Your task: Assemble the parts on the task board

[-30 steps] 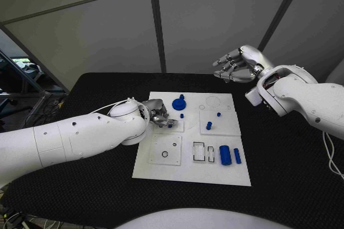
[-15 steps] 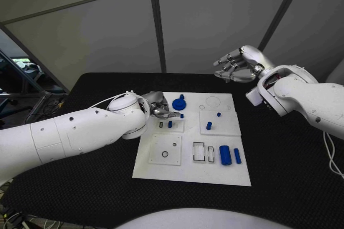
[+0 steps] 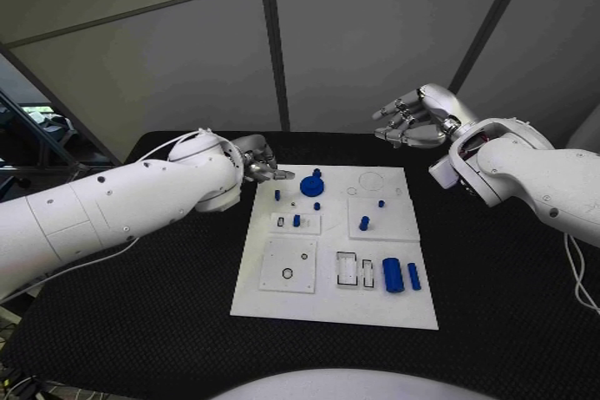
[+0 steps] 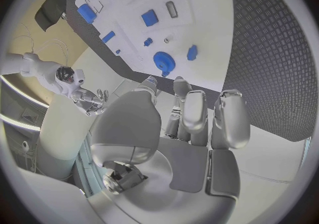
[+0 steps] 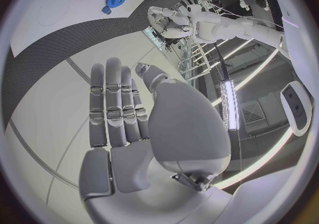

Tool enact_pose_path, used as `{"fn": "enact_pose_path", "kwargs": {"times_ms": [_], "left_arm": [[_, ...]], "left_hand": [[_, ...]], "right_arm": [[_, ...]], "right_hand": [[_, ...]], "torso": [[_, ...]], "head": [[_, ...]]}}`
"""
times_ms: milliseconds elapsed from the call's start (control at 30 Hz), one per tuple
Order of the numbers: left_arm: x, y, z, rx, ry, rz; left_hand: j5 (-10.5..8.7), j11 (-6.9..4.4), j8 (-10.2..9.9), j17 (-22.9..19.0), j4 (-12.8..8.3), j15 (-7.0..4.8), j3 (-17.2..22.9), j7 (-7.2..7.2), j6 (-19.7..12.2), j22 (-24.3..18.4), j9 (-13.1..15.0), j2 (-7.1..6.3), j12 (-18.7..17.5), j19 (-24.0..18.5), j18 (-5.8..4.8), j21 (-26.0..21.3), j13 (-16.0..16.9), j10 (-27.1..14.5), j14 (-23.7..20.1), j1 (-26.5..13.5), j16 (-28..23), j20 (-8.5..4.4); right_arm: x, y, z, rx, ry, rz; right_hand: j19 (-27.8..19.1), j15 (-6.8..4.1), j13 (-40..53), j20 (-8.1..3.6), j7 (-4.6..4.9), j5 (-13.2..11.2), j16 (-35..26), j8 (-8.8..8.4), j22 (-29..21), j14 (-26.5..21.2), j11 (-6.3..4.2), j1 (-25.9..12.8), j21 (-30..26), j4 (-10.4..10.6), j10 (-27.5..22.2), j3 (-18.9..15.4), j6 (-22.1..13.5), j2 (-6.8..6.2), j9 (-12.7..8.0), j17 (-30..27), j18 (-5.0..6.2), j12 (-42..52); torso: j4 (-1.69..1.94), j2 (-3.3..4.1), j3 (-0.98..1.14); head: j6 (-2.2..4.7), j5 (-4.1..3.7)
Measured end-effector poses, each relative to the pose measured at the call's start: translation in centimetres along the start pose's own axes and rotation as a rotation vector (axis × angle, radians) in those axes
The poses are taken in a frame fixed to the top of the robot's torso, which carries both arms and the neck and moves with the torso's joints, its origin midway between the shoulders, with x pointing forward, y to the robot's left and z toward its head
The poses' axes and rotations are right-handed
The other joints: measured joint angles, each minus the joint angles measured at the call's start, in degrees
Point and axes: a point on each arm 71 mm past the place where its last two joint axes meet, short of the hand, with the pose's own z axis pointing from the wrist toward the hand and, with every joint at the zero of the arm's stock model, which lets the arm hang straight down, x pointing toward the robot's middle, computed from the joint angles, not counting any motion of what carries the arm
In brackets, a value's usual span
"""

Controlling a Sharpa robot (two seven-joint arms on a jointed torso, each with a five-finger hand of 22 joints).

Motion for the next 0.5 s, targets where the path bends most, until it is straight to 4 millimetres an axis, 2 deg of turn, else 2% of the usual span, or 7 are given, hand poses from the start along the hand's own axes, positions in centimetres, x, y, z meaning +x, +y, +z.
{"fn": "enact_pose_path", "kwargs": {"times_ms": [67,200,333,433,500], "left_arm": [[-1.2,0.3,0.6,-0.022,0.012,-0.002],[-2.4,0.8,1.6,-0.054,0.046,0.003],[-2.6,1.1,2.3,-0.078,0.086,0.028],[-2.3,1.2,2.7,-0.089,0.118,0.050],[-1.9,1.2,3.0,-0.096,0.142,0.067]], "left_hand": [[0.00,0.58,-1.5,-0.2,0.1,0.32,-1.0,0.50,-0.5,-0.4,-1.7,0.30,-0.5,0.0,0.01,-0.5,-0.9,-0.6,-0.1,0.3,-0.1,0.59],[-0.06,0.66,-2.3,-0.3,0.3,0.52,-1.9,0.59,-0.6,-0.5,-3.1,0.30,-0.5,0.0,0.01,-0.5,-1.2,-0.7,-0.3,0.3,-0.1,0.59],[-2.99,0.66,-2.3,0.1,0.3,0.52,-3.8,0.41,0.9,-0.1,-4.4,1.32,0.5,0.2,0.02,-0.5,-0.9,-0.7,-0.3,-0.7,-0.1,0.80],[-3.56,0.31,-2.3,0.5,0.2,0.51,-4.3,0.23,1.4,0.5,-4.7,1.60,1.1,0.4,0.01,-0.2,-0.5,-0.3,-0.3,-1.0,0.4,1.01],[-3.56,0.48,-2.3,0.7,0.4,0.51,-4.6,0.18,1.7,0.8,-4.8,1.60,1.3,0.4,0.01,-0.1,-0.3,-0.1,-0.3,-1.0,0.6,1.00]], "right_arm": [[0.0,-0.1,0.0,0.001,0.000,0.000],[0.0,-0.1,0.0,0.003,0.000,0.000],[0.0,-0.1,0.0,0.002,0.001,0.000],[0.0,-0.1,0.1,0.003,0.001,0.001],[0.1,0.0,0.1,0.003,0.002,0.001]], "right_hand": [[0.0,0.00,0.0,0.00,0.00,0.0,0.0,0.00,0.0,0.0,0.00,0.0,0.0,0.0,0.0,0.0,0.0,0.00,0.0,0.0,0.00,0.0],[0.0,0.00,0.0,0.00,0.00,0.0,0.0,0.00,0.0,0.0,0.00,0.0,0.0,0.0,0.0,0.0,0.0,0.00,0.0,0.0,0.00,0.0],[0.0,0.00,0.0,0.00,0.00,0.0,0.0,0.00,0.0,0.0,0.00,0.0,0.0,0.0,0.0,0.0,0.0,0.00,0.0,0.0,0.00,0.0],[0.0,0.00,0.0,0.00,0.00,0.0,0.0,0.00,0.0,0.0,0.00,0.0,0.0,0.0,0.0,0.0,0.0,0.00,0.0,0.0,0.00,0.0],[0.0,0.00,0.0,0.00,0.00,0.0,-0.2,0.00,0.0,0.0,0.00,0.0,0.0,0.0,0.0,0.0,0.0,0.00,0.0,0.0,0.00,0.0]], "torso": [[-0.01,0.01,0.00],[-0.05,0.05,0.02],[-0.14,0.15,0.03],[-0.19,0.25,0.03],[-0.19,0.28,0.03]], "head": [[0.13,0.07],[0.36,0.30],[0.44,0.58],[0.46,0.72],[0.44,0.77]]}}
